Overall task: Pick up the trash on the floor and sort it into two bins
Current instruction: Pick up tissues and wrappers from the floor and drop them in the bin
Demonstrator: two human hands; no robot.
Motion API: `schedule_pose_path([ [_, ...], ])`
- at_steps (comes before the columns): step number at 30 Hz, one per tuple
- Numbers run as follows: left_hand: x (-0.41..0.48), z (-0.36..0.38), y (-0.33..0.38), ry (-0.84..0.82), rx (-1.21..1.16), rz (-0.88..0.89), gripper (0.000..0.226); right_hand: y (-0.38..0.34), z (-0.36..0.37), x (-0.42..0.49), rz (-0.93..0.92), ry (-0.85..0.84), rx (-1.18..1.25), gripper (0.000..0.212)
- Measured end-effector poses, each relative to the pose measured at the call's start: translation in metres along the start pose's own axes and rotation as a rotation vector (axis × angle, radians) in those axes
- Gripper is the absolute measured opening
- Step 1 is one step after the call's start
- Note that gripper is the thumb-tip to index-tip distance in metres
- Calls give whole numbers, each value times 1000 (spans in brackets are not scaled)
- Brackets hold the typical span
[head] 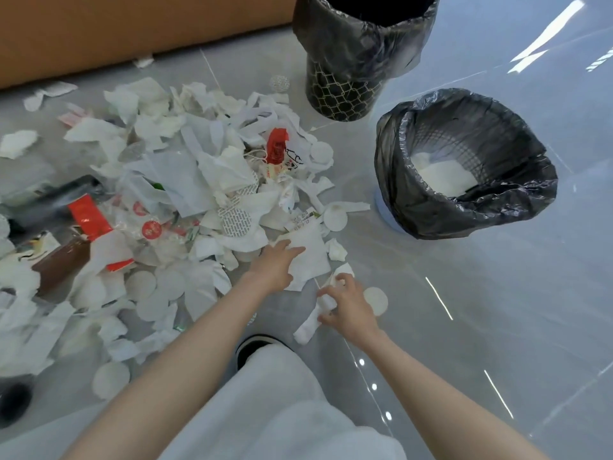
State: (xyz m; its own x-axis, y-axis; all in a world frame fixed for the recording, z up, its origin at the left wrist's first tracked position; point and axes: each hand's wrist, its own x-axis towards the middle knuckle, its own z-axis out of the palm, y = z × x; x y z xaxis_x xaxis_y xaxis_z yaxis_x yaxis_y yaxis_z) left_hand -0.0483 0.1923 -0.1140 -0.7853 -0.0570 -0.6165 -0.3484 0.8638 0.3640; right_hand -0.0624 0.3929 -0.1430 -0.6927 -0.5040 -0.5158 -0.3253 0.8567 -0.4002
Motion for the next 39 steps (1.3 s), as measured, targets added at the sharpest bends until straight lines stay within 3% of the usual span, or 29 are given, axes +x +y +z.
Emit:
schedule_pose_path([
  [7, 0, 34, -10, 18, 142, -56, 89, 11, 11, -2, -116, 86, -27, 8],
  [10, 0, 37, -9, 83, 227, -70, 89, 6, -10, 5, -50, 277, 215, 10],
  [14, -1, 42, -8, 93, 267, -71, 76, -7, -51, 25, 75, 394, 507, 35],
  [17, -2, 45, -11, 91, 193, -65, 60, -12, -67, 44, 105, 280, 490, 63],
  [19, -1, 48, -15, 80, 161, -42, 48, -12, -66, 61, 131, 180, 455, 70],
  [23, 0, 52, -18, 51, 206, -40, 31, -9, -50, 82, 159, 35, 257, 53],
  [26, 2, 53, -18, 26, 165, -51, 30, -8, -41, 83, 162, 63, 150, 39],
  [31, 2, 37, -18, 103, 3, -78, 27, -8, -43, 77, 223, 42, 147, 33],
  [35, 0, -1, -7, 181, -130, -46, 23, -12, -68, 63, 203, 132, 232, 30],
  [39, -5, -56, 11, 235, -141, 4, 6, -26, -116, 38, 47, 315, 329, 24],
])
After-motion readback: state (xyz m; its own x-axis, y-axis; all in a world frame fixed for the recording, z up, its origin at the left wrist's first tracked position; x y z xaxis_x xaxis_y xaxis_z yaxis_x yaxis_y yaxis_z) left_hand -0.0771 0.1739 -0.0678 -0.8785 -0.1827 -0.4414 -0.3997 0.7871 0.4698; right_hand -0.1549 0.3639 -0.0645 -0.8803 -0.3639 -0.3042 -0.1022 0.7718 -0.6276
